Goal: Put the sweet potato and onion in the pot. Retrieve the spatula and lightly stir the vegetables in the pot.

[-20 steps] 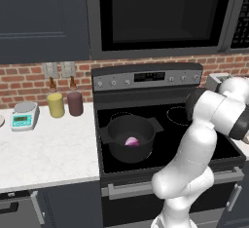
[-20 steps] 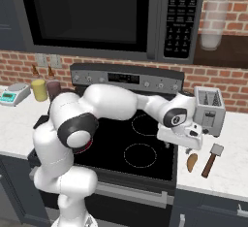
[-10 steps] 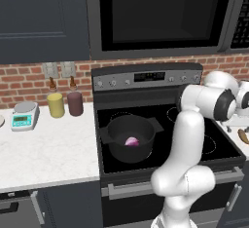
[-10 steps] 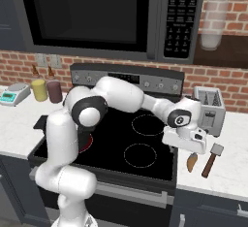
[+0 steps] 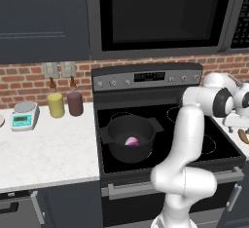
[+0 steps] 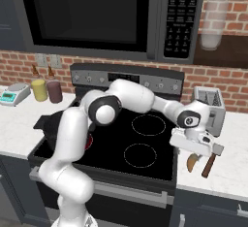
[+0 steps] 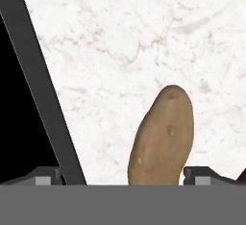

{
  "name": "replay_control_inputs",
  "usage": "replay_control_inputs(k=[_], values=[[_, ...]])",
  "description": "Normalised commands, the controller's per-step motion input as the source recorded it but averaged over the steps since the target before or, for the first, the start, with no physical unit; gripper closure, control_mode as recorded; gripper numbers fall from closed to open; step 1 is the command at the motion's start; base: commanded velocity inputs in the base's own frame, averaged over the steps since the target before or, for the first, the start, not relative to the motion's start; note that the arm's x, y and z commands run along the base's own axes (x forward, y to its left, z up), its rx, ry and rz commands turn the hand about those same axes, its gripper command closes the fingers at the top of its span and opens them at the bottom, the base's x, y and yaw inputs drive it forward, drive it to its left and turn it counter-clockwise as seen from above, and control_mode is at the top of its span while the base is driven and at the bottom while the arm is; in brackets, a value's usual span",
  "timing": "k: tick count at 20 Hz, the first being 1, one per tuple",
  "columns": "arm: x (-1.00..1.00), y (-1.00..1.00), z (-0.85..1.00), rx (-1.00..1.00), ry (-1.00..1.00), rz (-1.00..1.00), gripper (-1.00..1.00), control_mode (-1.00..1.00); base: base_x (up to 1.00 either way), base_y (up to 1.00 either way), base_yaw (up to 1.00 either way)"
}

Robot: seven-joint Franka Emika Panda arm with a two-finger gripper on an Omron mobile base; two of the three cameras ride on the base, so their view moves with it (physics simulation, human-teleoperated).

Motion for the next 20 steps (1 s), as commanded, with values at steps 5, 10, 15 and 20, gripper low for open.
replay_control_inputs(k=[5,10,15,20], values=[[0.12,-0.12,-0.27,0.05,0.06,0.0,-1.0,-1.0,0.0,0.0,0.0],[0.04,-0.04,-0.29,0.05,0.06,0.0,-1.0,-1.0,0.0,0.0,0.0],[0.0,-0.07,-0.26,0.04,0.06,0.0,-1.0,-1.0,0.0,0.0,0.0],[0.0,0.0,-0.22,0.0,0.04,0.0,1.0,-1.0,0.0,0.0,0.0]])
